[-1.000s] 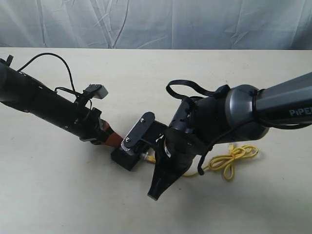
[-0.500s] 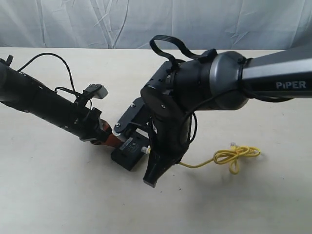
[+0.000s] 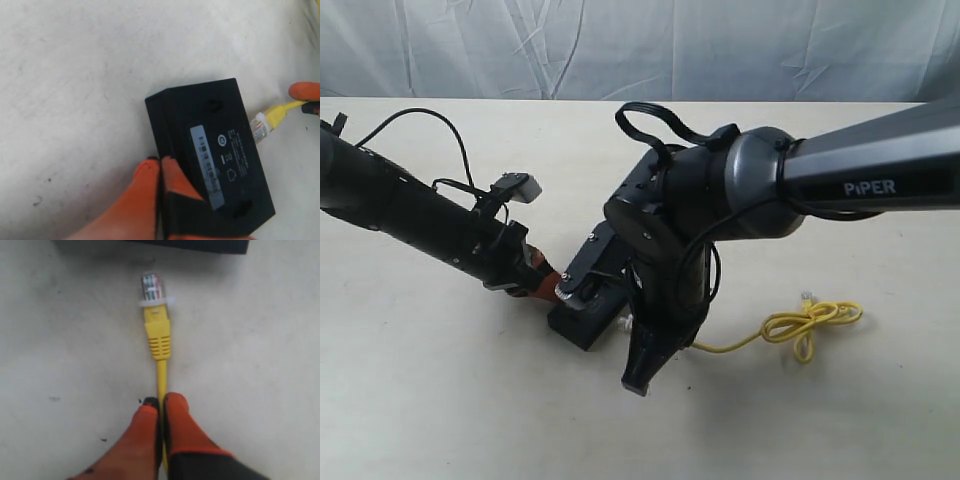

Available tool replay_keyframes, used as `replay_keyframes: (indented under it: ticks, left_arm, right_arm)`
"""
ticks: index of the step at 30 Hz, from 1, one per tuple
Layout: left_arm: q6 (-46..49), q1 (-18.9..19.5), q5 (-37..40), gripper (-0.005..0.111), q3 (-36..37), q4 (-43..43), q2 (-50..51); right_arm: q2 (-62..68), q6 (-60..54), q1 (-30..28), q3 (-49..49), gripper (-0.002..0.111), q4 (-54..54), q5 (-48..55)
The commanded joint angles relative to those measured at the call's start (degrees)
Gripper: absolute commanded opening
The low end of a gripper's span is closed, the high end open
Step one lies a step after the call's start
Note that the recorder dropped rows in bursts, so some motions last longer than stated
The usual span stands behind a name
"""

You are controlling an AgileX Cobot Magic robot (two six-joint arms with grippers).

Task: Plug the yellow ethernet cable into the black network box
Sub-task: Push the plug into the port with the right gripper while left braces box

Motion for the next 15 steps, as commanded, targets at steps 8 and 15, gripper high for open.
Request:
replay_keyframes:
  ticks: [8,15]
  left_arm:
    - [-0.1,-0.1,-1.2,0.000,-0.2,-0.2,0.3]
    - [-0.1,-0.1,-1.2,0.000,-0.2,-0.2,0.3]
  right_arm:
    - [0.3,-1.9,0.0,-0.3,-0.001,0.4,-3.9]
    - [0.3,1.0,0.0,-0.3,-0.001,0.0,-3.8]
